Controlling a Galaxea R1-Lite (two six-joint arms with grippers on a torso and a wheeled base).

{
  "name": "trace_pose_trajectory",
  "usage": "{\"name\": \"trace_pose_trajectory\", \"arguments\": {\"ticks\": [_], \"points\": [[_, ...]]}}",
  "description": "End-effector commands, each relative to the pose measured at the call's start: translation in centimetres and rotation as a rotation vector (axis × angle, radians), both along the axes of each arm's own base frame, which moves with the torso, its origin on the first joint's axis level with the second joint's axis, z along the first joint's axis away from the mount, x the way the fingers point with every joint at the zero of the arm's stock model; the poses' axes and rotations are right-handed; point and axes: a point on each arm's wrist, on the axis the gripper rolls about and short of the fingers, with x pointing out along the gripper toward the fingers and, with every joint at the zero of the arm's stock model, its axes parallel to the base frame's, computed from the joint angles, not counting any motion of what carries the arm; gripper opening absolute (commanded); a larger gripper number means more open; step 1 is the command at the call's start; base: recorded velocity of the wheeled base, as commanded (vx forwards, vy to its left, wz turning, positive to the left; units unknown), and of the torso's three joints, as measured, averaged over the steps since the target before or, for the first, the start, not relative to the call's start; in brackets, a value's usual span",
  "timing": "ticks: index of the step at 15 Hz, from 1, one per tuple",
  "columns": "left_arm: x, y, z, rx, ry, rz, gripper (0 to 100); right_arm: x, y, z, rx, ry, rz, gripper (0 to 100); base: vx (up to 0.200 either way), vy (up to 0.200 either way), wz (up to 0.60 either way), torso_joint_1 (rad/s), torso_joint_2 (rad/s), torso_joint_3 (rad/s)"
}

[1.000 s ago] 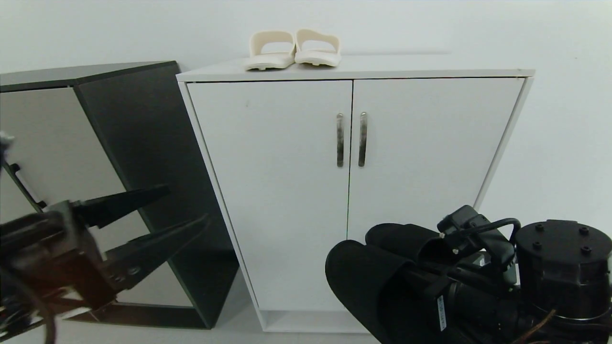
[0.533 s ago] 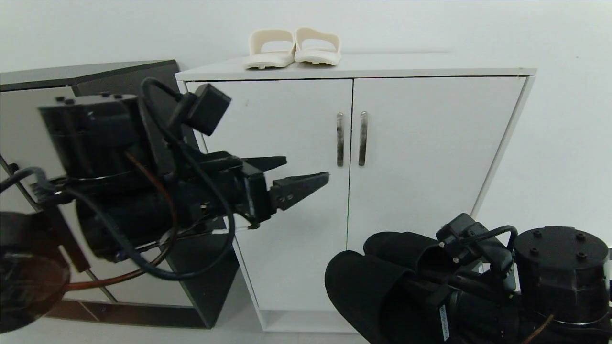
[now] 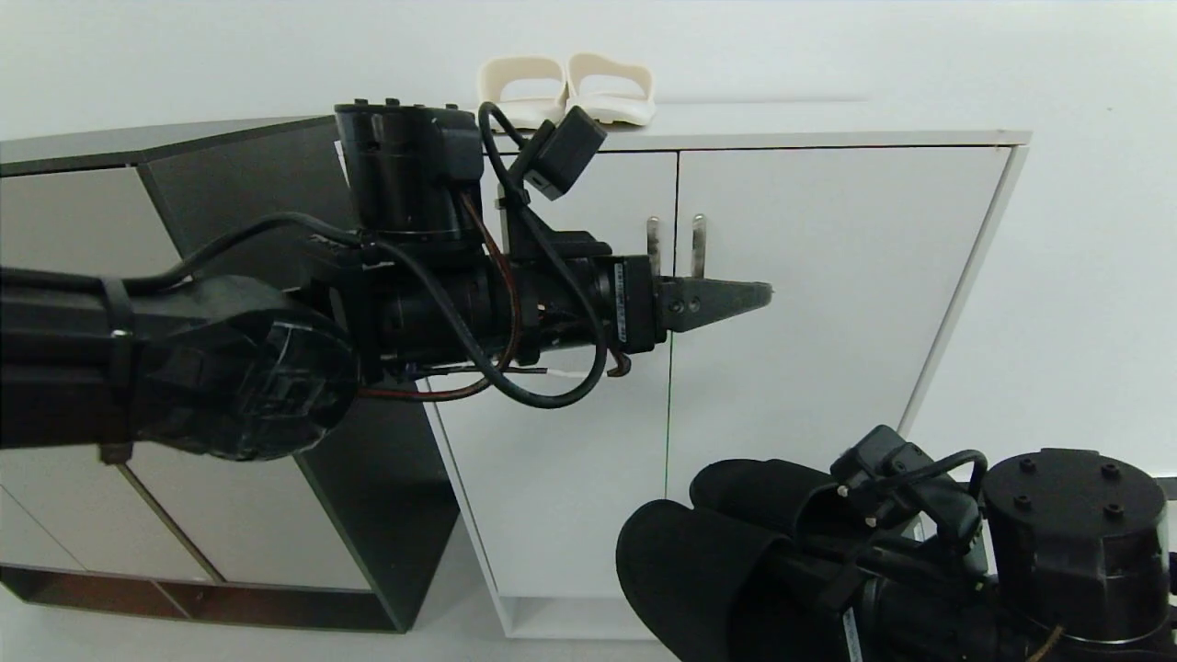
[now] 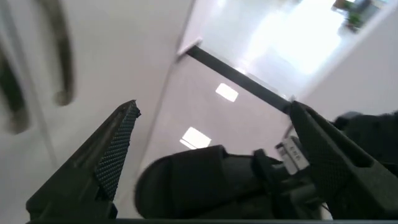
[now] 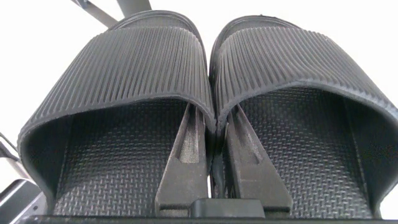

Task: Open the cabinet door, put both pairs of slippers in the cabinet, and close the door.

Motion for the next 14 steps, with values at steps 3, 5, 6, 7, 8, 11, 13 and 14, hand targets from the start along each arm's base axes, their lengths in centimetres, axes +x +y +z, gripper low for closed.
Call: {"name": "trace_pose_trajectory", "arguments": {"ticks": [3, 5, 6, 7, 8, 11, 13, 14], "points": [[1.7, -1.1, 0.4, -0.002, 0.033, -0.059, 100, -0.2, 0.0, 0.1, 0.005, -0.004, 0.005, 0, 0.000, 0.000, 0.00, 0.000, 0.00, 0.000], [2.9, -1.9, 0.2, -0.004, 0.028, -0.042, 100, -0.2, -0.1, 0.1, 0.002, -0.007, 0.007, 0, 0.000, 0.000, 0.00, 0.000, 0.00, 0.000], [3.3, -2.1, 0.0, 0.000, 0.024, -0.021, 100, -0.2, -0.1, 0.1, 0.002, -0.007, 0.007, 0, 0.000, 0.000, 0.00, 0.000, 0.00, 0.000], [3.8, -2.4, 0.1, -0.004, 0.006, 0.046, 100, -0.2, -0.1, 0.1, 0.000, -0.006, 0.007, 0, 0.000, 0.000, 0.00, 0.000, 0.00, 0.000], [3.9, -2.4, 0.3, -0.007, -0.005, 0.063, 100, -0.2, -0.1, 0.1, 0.002, -0.007, 0.007, 0, 0.000, 0.000, 0.00, 0.000, 0.00, 0.000], [4.6, -1.6, 0.5, -0.011, -0.015, 0.103, 100, -0.2, -0.1, 0.0, -0.002, -0.004, 0.007, 0, 0.000, 0.000, 0.00, 0.000, 0.00, 0.000], [5.2, -1.1, 0.4, -0.010, -0.015, 0.132, 100, -0.2, -0.1, 0.0, -0.002, -0.004, 0.007, 0, 0.000, 0.000, 0.00, 0.000, 0.00, 0.000], [5.9, -0.9, 0.1, -0.006, -0.011, 0.153, 100, -0.2, 0.0, 0.1, -0.001, -0.005, 0.007, 0, 0.000, 0.000, 0.00, 0.000, 0.00, 0.000]]}}
